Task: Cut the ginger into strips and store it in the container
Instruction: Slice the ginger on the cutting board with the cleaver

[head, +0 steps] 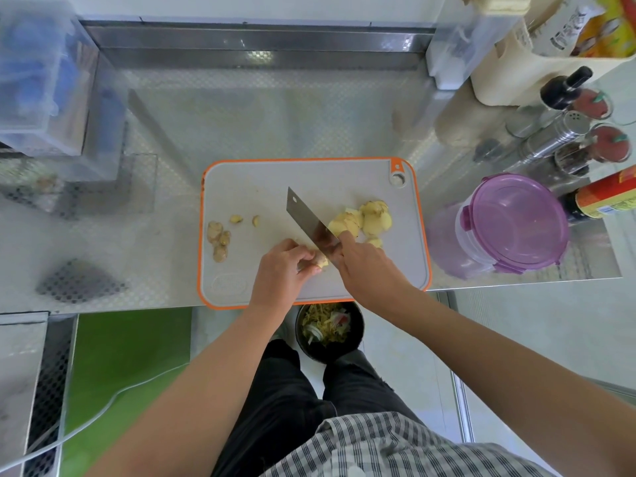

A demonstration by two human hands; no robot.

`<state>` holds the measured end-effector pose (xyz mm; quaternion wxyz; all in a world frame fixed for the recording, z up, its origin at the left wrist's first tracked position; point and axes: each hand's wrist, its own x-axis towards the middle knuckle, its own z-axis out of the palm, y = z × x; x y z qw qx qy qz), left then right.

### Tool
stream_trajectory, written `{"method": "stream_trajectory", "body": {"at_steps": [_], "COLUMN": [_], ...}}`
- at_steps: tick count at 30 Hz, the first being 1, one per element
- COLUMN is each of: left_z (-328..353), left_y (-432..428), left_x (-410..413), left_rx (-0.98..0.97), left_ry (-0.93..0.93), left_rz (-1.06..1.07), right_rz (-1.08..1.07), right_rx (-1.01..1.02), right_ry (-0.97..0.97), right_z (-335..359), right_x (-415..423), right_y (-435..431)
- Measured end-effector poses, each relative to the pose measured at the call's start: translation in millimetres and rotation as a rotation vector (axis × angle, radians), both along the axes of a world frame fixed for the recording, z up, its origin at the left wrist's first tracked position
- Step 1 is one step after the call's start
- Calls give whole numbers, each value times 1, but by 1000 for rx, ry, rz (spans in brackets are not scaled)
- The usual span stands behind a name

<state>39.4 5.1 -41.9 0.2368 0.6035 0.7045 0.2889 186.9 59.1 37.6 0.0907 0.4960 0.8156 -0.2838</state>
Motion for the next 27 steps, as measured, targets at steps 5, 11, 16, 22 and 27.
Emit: {"method": "stream_trajectory", "body": {"at_steps": [5, 11, 16, 22, 27], "left_z": [-2, -2, -3, -3, -3], "left_y": [0, 0, 0, 1, 0], "left_x": [0, 1, 1, 0, 0], "left_rx": [-2, -7, -3, -2, -7], "left_ry": [-6, -34, -15, 1, 0], "left_rz": [0, 22, 11, 20, 11], "right_rz": [-3, -17, -63, -26, -25], "right_rx": [9, -11, -38, -19, -20], "right_ry": [-18, -70, -98, -143, -164], "right_z": [1, 3, -2, 0, 2], "right_x": [0, 0, -4, -11, 0], "right_y": [-1, -5, -6, -4, -12]}}
